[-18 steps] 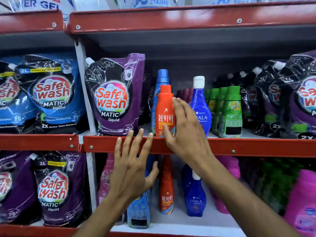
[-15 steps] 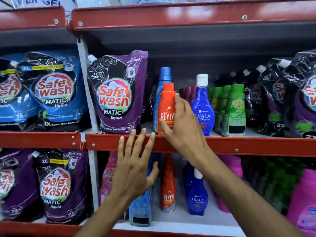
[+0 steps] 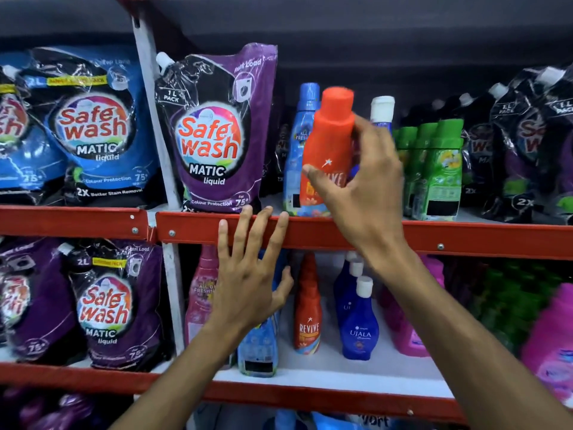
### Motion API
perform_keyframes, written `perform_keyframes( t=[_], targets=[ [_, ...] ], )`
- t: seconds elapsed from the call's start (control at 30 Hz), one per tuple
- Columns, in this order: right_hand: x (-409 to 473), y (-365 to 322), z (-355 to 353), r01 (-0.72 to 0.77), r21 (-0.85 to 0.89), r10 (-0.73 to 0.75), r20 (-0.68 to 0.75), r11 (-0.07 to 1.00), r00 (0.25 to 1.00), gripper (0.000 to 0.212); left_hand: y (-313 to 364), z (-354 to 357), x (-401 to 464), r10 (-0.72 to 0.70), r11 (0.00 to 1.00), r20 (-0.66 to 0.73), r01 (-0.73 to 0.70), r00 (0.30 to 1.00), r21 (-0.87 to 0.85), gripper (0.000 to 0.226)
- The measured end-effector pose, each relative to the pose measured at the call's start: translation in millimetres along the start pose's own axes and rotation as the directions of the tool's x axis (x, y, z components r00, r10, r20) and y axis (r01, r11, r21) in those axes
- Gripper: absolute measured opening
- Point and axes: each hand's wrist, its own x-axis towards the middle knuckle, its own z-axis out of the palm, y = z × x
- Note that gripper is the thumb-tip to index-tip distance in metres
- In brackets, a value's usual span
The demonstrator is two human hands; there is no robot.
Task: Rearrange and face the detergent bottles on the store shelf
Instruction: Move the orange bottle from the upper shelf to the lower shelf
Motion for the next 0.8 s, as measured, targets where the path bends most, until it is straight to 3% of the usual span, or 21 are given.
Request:
perform_keyframes(
  t=[0.13, 0.33, 0.47, 0.8],
  targets=[
    [-21, -8, -37, 0.058, 0.094, -0.049, -0.095, 0.994, 0.994, 0.07, 0, 3, -1, 0.001, 1.0, -0.019, -0.001, 1.0, -0.004, 0.091],
    [-95, 25, -54, -0.131, 0.233, 0.068, 0.261, 0.963, 0.963, 0.07, 2, 1, 1, -0.01, 1.0, -0.017, 0.01, 1.0, -0.01, 0.096],
    [-151, 60, -28, -0.282, 0.198, 0.187, 0.394, 0.939, 0.9, 0.07, 5, 0, 0, -0.024, 1.0, -0.001, 0.024, 1.0, -0.016, 0.096],
    [-222, 128, 51, -0.491, 0.018, 0.41, 0.522, 0.871, 0.748, 0.073, 12, -1, 0, -0.068, 0.995, 0.021, 0.069, 0.997, -0.071, 0.098]
  ],
)
